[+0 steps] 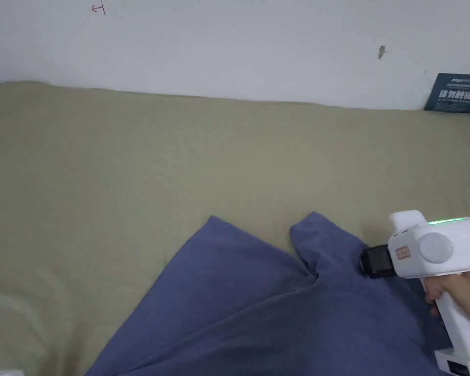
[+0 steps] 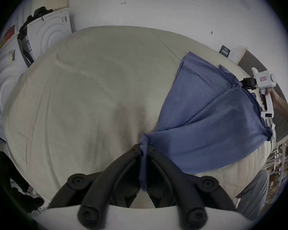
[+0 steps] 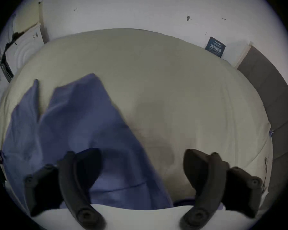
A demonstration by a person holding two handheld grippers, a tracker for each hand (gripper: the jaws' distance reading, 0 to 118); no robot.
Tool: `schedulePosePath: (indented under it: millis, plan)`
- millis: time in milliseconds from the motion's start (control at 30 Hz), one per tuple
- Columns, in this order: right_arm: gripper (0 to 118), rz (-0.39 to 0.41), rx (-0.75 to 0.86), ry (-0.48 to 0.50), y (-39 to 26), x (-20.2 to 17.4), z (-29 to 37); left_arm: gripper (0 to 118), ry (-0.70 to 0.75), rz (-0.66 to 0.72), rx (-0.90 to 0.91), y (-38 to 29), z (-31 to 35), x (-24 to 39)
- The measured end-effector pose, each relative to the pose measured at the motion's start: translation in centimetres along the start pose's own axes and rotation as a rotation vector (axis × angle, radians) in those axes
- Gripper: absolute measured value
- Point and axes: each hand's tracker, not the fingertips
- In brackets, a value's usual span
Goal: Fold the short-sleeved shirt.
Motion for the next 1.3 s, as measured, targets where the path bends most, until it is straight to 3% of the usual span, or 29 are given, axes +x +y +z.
schedulePosePath:
  millis: [100, 167, 200, 233, 267, 300, 533, 667, 900, 1100, 1300]
  plan:
    - [101, -0.04, -0.008, 0.034, 0.2, 0.4, -1.3, 5, 0.003, -0.004, 0.0, -0.2, -0.3, -0.1]
    - [94, -0.061, -0.012, 0.05, -0.4, 1.0, -0.5, 5, 0.009, 0.003, -0.001, 0.0, -0.5, -0.1]
    - [77, -0.056, -0.004, 0.049, -0.4, 0.9, -0.1, 5, 0.014, -0.005, -0.002, 0.1, -0.6, -0.1]
    - [49, -0.044, 0.016, 0.046, -0.4, 0.8, 0.4, 5, 0.022, -0.015, 0.0, -0.3, -0.8, 0.1]
    - [2, -0.045, 0.052, 0.076, -1.0, 0.0, 2.6, 5, 0.03, -0.025, 0.001, -0.3, -0.8, 0.3]
    - [1, -0.056, 0.067, 0.121, -1.3, -0.1, 3.4, 5, 0.04, -0.042, 0.003, -0.3, -0.9, 0.4]
    - [1, -0.038, 0.268, 0.041, -2.8, 0.3, 14.6, 5, 0.044, -0.011, 0.052, 0.0, 1.3, 0.5]
    - [1, -0.035, 0.406, 0.025, -3.4, 1.5, 23.9, 5, -0.042, 0.066, 0.176, 3.0, 6.7, 0.8]
    - [1, -0.087, 0.643, -0.006, -4.8, 3.8, 39.9, 5, -0.056, -0.04, 0.362, 10.6, 16.6, 4.6]
    - [1, -0.147, 0.763, -0.091, -3.6, 7.3, 47.3, 5, 0.011, -0.096, 0.472, 17.9, 23.1, 7.3]
    - [1, -0.188, 0.803, -0.119, -0.8, 8.9, 50.0, 5, 0.049, -0.098, 0.526, 23.6, 26.7, 9.4]
